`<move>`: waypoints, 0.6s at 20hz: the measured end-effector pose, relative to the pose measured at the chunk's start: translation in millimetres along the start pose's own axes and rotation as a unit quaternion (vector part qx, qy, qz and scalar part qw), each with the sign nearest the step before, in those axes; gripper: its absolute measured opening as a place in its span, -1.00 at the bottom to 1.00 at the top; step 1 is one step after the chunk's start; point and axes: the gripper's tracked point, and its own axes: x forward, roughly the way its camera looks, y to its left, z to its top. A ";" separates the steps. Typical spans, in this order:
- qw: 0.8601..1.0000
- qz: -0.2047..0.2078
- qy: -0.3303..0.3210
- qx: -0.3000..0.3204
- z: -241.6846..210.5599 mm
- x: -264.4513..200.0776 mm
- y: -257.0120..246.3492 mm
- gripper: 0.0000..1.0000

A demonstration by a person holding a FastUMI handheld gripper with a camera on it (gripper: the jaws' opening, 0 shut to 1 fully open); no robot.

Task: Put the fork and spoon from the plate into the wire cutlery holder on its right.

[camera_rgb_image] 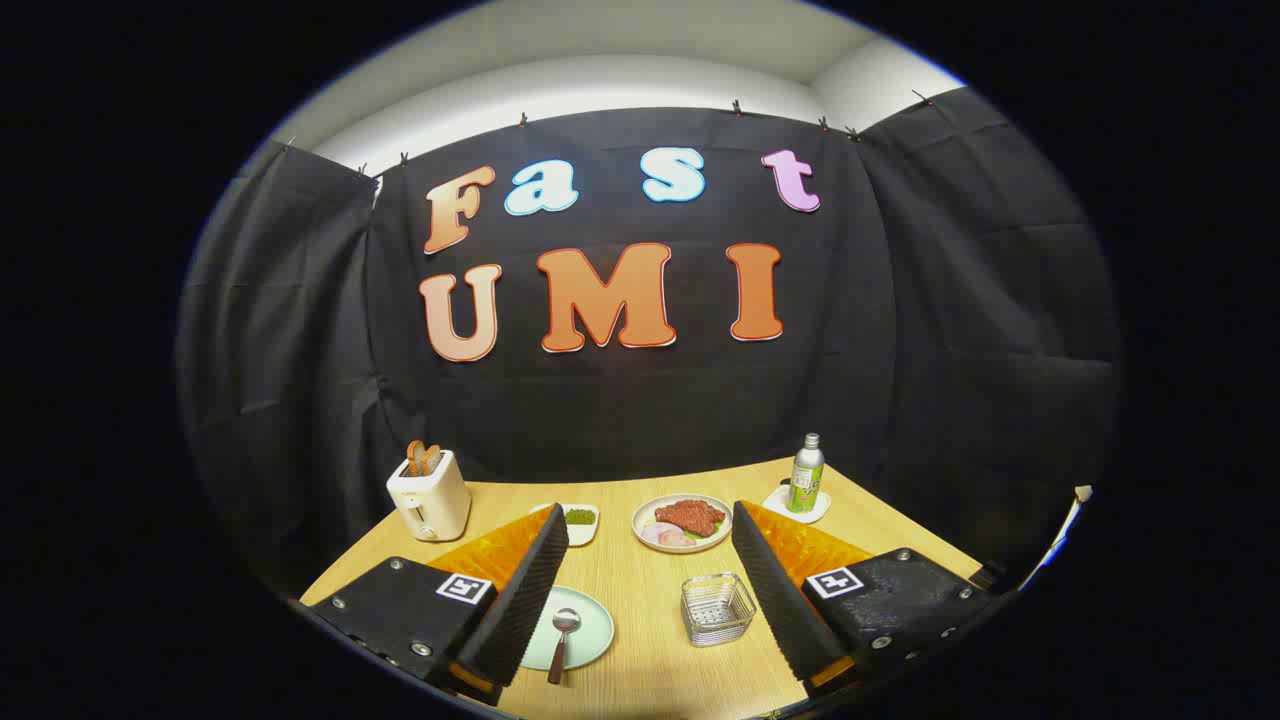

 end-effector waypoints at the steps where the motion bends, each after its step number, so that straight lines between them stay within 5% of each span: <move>1: 1.000 0.001 0.000 -0.002 -1.1 0.7 1.6 0.97; 12: 0.999 0.021 0.023 -0.023 -19.9 12.2 34.0 0.97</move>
